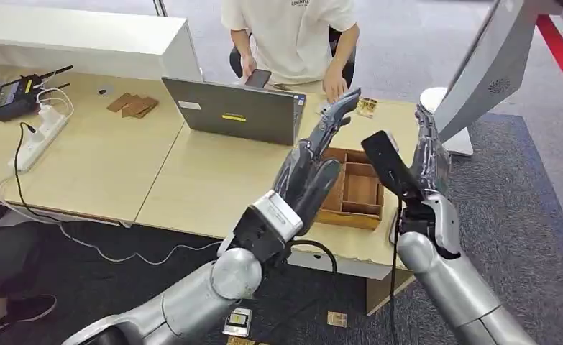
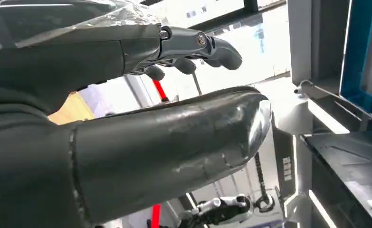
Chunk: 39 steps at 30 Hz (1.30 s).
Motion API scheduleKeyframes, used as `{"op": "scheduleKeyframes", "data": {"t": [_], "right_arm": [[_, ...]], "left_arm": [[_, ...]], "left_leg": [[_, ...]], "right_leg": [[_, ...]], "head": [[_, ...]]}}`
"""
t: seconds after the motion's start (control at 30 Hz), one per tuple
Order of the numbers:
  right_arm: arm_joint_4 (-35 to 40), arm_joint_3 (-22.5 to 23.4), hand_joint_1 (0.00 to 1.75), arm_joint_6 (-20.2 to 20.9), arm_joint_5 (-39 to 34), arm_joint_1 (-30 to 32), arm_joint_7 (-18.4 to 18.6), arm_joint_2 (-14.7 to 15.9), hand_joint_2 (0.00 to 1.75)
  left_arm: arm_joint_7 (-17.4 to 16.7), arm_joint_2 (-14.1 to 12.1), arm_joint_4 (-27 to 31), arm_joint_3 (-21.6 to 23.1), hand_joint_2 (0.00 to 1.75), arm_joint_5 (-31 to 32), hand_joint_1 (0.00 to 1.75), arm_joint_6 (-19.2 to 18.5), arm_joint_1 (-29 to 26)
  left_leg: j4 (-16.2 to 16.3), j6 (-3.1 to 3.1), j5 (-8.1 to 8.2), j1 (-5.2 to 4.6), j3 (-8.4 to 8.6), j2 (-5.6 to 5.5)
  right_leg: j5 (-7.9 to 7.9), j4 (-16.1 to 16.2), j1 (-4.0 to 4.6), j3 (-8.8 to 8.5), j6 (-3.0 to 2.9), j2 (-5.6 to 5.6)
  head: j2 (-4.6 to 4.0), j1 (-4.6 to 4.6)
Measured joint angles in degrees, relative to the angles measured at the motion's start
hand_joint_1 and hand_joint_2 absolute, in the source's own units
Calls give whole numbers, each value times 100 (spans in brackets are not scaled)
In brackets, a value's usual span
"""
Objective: Pass the card to the sensor for recognition and then transmit it.
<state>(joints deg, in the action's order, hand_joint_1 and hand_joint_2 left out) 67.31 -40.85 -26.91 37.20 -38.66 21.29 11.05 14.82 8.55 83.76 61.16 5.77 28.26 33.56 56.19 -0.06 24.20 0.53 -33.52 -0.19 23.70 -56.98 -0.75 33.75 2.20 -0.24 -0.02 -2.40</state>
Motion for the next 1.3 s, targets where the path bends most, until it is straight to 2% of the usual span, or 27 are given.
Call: {"op": "scheduleKeyframes", "data": {"t": [0.1, 0.33, 0.4, 0.5, 0.6, 0.83, 1.03, 1.3], "right_arm": [[394, 50, 0, 17, -168, 312, -81, 111, 175], [413, 50, 0, 15, -175, 333, -83, 116, 175], [661, 85, 0, 15, -247, 508, -101, 180, 175], [1485, 188, 0, 66, -317, 1088, -177, 394, 175], [1706, 229, 0, 173, -214, 1171, -179, 444, 175], [1679, 212, 0, 577, 763, 1206, -147, 392, 175], [1324, 116, 0, 813, 970, 1254, -147, 261, 175], [943, 68, 0, 826, 1145, 1276, -151, 189, 175]], "left_arm": [[-5, -44, 50, -28, 0, 11, 0, 2, -27], [-5, -46, 52, -28, 0, 11, 0, 2, -30], [-5, -79, 77, -48, 0, 11, 0, 2, -47], [-22, -109, 125, -101, 0, 50, 0, -2, -62], [-24, -109, 138, -111, 0, 81, 0, -11, -68], [-44, -109, 173, -122, 0, 98, 0, -39, -72], [32, -109, 184, -118, 0, 22, 0, -92, -71], [67, -109, 184, -114, 0, -42, 0, -90, -66]], "left_leg": [[0, 0, 0, 0, 0, 0], [0, 0, 0, 0, 0, 0], [0, 0, 0, 0, 0, 0], [0, 0, 0, 0, -1, 0], [0, 0, 0, 0, 0, 1], [0, 0, 0, 0, -1, 0], [0, 0, 0, 0, -1, 0], [0, 0, 0, 0, -1, 0]], "right_leg": [[0, 0, 0, -1, 0, 0], [0, 0, 0, -1, 0, 0], [0, 0, 0, -1, 0, 0], [0, 0, 0, -1, 0, 0], [0, 0, 0, -1, 0, 1], [0, 0, 0, -3, 0, 1], [0, 0, 0, -2, 0, 0], [0, 0, 0, -2, 0, 0]], "head": [[0, 0], [0, 0], [0, -2], [0, 0], [0, 0], [0, 0], [0, 0], [0, 0]]}}
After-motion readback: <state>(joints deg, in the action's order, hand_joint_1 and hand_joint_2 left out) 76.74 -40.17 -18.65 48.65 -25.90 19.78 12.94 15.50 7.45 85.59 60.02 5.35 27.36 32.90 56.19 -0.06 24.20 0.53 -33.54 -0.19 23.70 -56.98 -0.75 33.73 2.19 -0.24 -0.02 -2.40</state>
